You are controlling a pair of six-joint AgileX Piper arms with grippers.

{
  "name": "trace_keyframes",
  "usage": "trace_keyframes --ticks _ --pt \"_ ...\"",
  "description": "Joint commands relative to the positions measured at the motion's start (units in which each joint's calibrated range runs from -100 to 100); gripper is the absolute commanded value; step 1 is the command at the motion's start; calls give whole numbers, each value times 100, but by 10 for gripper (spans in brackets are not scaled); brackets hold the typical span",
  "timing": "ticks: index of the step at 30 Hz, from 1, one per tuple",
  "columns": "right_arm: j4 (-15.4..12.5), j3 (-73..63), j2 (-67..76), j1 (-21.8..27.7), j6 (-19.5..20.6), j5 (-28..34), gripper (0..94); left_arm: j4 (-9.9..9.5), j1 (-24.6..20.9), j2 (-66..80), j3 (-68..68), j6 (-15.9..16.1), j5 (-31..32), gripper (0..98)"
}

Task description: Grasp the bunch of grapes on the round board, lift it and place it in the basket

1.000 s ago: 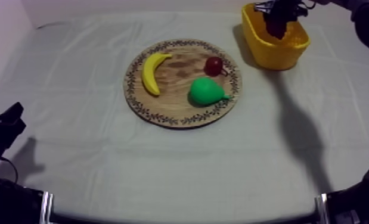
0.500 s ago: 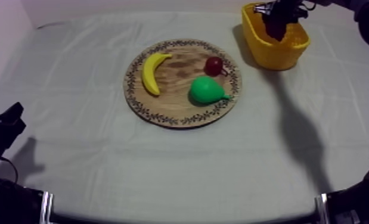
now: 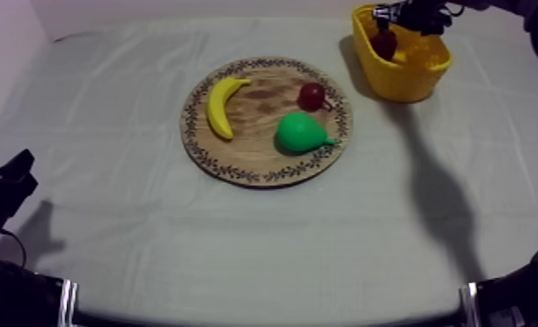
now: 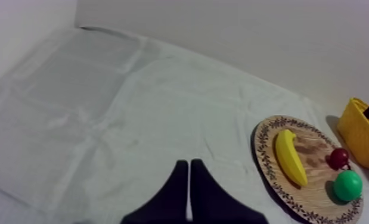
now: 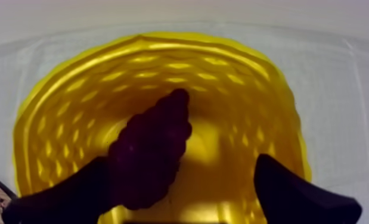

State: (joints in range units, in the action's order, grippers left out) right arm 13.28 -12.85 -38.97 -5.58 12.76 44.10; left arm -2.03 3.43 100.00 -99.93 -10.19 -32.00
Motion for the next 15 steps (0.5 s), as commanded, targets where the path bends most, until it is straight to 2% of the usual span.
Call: trace_keyframes --ticks 1,7,15 --pt "37 46 34 -1 39 -32 676 1 1 0 4 1 -1 1" --pt "81 188 184 -25 81 -77 505 1 1 0 4 1 -1 1" --pt "126 314 328 -73 157 -93 163 1 1 0 4 1 -1 1"
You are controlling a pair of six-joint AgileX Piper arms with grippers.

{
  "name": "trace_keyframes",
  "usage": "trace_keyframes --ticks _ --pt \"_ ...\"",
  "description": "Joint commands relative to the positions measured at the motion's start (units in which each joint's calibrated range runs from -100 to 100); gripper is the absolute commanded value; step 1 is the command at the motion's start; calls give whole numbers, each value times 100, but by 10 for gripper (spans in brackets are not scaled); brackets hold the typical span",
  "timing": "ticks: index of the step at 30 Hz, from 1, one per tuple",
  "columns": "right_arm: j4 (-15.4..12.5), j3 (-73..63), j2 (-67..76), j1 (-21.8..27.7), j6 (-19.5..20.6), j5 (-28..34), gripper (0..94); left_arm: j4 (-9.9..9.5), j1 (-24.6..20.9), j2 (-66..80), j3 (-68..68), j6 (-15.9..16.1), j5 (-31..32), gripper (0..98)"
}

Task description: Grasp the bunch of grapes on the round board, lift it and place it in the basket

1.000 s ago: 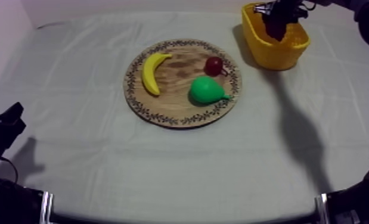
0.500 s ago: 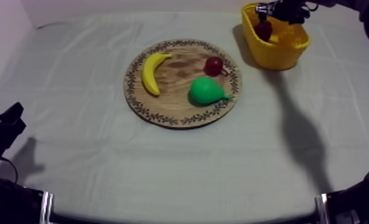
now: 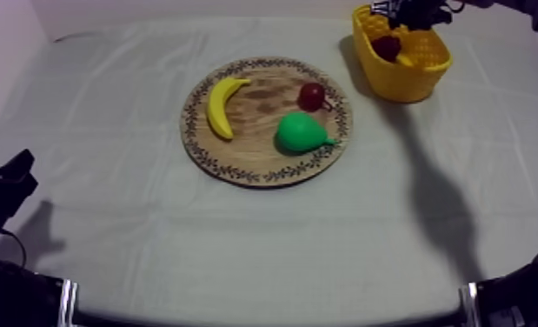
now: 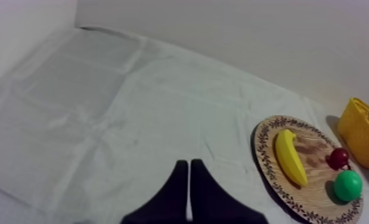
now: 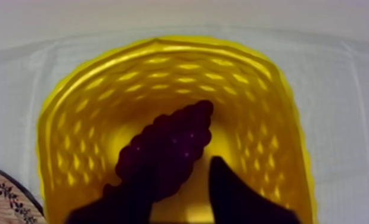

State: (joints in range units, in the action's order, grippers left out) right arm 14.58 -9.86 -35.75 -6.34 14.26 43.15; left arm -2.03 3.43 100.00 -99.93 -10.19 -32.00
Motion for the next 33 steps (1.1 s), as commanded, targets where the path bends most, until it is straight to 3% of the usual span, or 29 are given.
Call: trace_keyframes --ticks 1,10,33 --pt "-7 38 23 1 13 -2 128 1 1 0 4 1 -1 1" --pt "-77 326 258 48 -3 -49 16 1 1 0 4 1 -1 1" --pt "-715 685 2821 495 -670 526 3 1 1 0 4 1 -1 1"
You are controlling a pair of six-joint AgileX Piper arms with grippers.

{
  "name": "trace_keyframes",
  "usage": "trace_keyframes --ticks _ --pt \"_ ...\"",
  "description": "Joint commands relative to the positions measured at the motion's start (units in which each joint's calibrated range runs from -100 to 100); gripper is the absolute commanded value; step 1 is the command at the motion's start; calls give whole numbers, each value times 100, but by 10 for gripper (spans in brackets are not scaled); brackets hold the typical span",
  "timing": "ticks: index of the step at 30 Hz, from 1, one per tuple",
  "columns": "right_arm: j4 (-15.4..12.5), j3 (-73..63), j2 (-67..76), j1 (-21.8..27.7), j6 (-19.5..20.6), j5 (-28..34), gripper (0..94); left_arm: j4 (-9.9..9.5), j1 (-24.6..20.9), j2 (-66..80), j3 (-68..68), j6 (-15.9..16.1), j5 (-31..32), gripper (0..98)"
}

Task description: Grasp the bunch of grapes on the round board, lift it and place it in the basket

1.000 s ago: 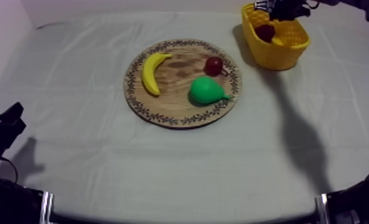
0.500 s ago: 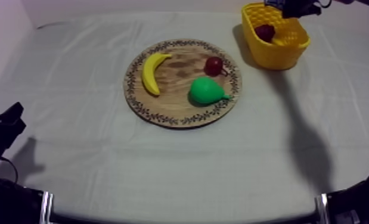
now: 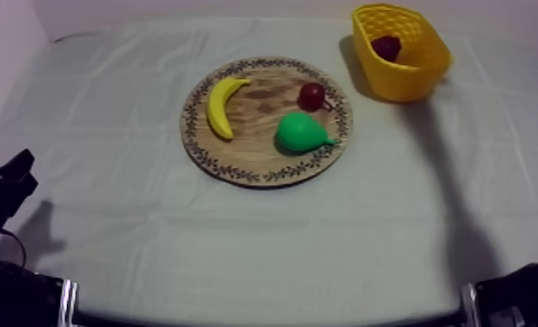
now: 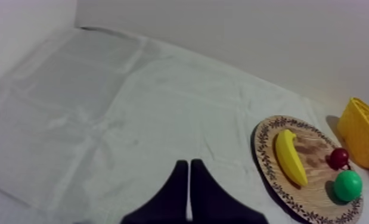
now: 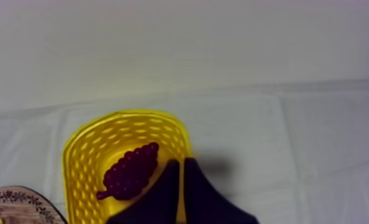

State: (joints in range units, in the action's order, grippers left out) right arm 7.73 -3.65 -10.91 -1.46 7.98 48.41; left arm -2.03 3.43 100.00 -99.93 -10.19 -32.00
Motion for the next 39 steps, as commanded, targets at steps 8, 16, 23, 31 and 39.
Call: trace_keyframes --ticks 8,16,23,31,39 --pt "-357 704 1763 72 -385 367 2 1 1 0 4 1 -1 1" --pt "-643 1571 3106 78 -683 655 2 1 1 0 4 1 -1 1" --pt "-886 2363 4049 171 -940 786 2 1 1 0 4 1 -1 1" --pt "-1058 3432 5044 257 -1195 761 2 1 1 0 4 1 -1 1" --pt "-1052 4529 6038 219 -1325 732 2 1 1 0 4 1 -1 1"
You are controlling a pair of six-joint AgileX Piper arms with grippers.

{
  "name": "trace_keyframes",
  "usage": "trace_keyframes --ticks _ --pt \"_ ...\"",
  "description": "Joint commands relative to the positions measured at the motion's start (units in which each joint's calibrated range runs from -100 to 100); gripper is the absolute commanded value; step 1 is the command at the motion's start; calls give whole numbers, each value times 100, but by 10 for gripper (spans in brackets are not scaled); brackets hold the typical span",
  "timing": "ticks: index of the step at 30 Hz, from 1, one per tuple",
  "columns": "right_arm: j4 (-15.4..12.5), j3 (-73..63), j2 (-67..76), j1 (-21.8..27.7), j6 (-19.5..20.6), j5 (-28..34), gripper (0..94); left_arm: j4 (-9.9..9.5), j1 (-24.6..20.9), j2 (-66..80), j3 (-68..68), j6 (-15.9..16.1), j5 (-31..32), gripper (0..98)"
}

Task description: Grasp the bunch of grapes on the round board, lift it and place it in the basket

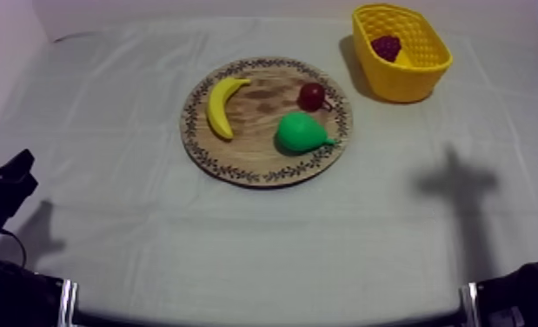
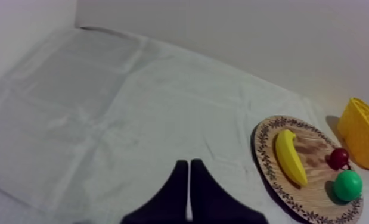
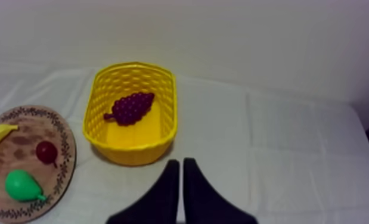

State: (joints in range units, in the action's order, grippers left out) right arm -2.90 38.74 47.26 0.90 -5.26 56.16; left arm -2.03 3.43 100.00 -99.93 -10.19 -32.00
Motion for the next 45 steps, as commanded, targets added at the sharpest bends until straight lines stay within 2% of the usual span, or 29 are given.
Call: trace_keyframes --ticks 1,5,12,16,23,28,36,45 --pt "5 444 344 -34 -22 -55 2 1 1 0 4 1 -1 1" --pt "-59 1002 788 -89 -133 -84 2 1 1 0 4 1 -1 1" --pt "14 1996 1484 -291 -102 -347 2 1 1 0 4 1 -1 1" --pt "119 2638 1970 -404 12 -687 2 1 1 0 4 1 -1 1" --pt "325 3939 2903 -442 397 -1654 2 1 1 0 4 1 -1 1" --pt "131 4823 3600 -424 175 -2177 2 1 1 0 4 1 -1 1" --pt "-157 5645 4235 -425 -203 -2481 2 1 1 0 4 1 -1 1" --pt "-271 6058 4772 -427 -378 -2286 2 1 1 0 4 1 -1 1"
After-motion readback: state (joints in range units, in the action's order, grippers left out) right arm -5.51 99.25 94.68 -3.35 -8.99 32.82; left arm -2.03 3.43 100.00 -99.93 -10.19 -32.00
